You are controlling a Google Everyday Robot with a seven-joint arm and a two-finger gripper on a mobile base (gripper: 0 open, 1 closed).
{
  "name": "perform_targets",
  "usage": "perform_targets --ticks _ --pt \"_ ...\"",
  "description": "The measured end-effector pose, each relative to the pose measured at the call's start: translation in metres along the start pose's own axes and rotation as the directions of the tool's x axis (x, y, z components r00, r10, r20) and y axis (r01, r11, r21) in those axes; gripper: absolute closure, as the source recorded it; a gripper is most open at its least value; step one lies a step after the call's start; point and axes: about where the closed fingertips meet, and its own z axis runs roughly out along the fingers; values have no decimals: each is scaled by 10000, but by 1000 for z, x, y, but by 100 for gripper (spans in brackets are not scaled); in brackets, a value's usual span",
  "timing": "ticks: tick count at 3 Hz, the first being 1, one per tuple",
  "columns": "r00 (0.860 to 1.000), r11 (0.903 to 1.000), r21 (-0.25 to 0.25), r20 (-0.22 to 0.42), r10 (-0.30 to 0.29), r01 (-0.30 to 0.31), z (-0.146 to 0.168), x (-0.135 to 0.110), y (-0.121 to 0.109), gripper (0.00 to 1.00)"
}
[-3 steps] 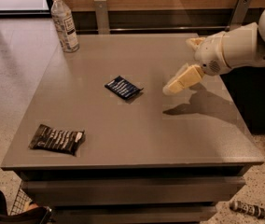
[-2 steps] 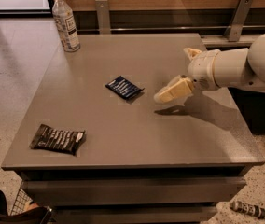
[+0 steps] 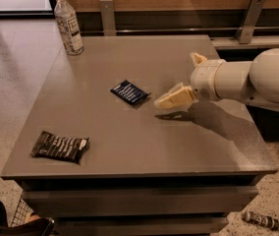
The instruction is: Move rxbar blueberry near rxbar chocolate
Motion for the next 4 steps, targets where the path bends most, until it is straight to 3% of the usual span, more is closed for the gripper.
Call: perform_targets --ticks 1,2,3,4 --pt "9990 9989 -112 2 456 -456 16 1 12 0" --pt "9909 9909 7 -4 1345 -1345 39 0 35 0" --pt "9809 9808 213 160 1937 -1940 56 -4 52 0" --pt "9733 9739 98 389 2263 -2268 75 -16 66 0"
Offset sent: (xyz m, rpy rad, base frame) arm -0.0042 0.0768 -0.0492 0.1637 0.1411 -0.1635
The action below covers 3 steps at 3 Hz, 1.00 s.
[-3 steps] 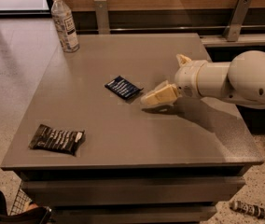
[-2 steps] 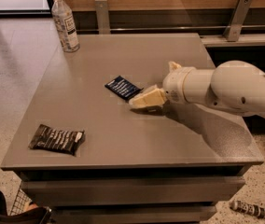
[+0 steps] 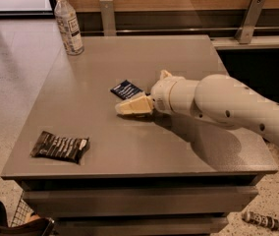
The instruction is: Move rxbar blueberry near rxbar chocolate
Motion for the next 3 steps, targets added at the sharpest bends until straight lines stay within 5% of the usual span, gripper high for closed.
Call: perform_targets --ticks 1,3 --pt "9991 9987 -259 41 433 -432 21 8 9 3" --pt "9970 9964 -356 -7 776 -776 24 11 9 57"
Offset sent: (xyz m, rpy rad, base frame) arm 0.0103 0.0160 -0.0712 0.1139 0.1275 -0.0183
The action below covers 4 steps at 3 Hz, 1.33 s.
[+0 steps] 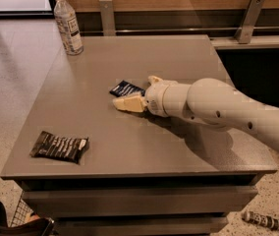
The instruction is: Move rxbar blueberry near rxbar chocolate
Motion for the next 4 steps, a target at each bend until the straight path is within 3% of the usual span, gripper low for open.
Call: perform_targets --ticks 2,3,4 --pt "10000 10000 -2 0 -2 2 -3 -7 0 100" --pt "10000 10000 -27 -1 -12 12 -4 -8 0 100" --pt "9998 9986 -491 -7 -201 200 -25 -30 -4 100"
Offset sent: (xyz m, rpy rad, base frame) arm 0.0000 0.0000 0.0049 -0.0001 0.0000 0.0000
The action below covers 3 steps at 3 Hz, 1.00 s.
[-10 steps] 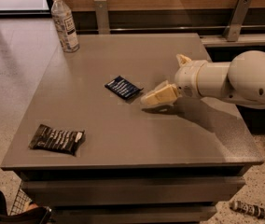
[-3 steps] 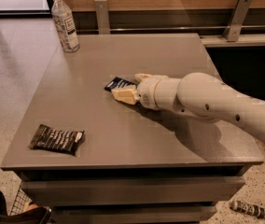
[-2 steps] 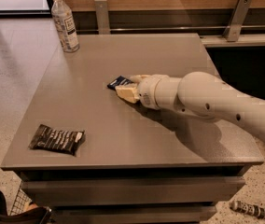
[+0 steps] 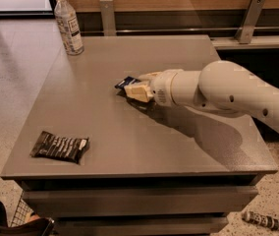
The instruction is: Move rxbar blueberry near rxbar chocolate
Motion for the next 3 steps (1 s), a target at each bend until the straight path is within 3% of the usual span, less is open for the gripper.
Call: perform_targets --ticks 1,2,3 --pt "9986 9971 -641 374 -380 403 -58 -54 -14 100" --pt "9981 9881 -1428 318 -531 571 -89 -70 -5 100" --pt "9954 9733 -2094 360 -888 944 -127 -67 37 100"
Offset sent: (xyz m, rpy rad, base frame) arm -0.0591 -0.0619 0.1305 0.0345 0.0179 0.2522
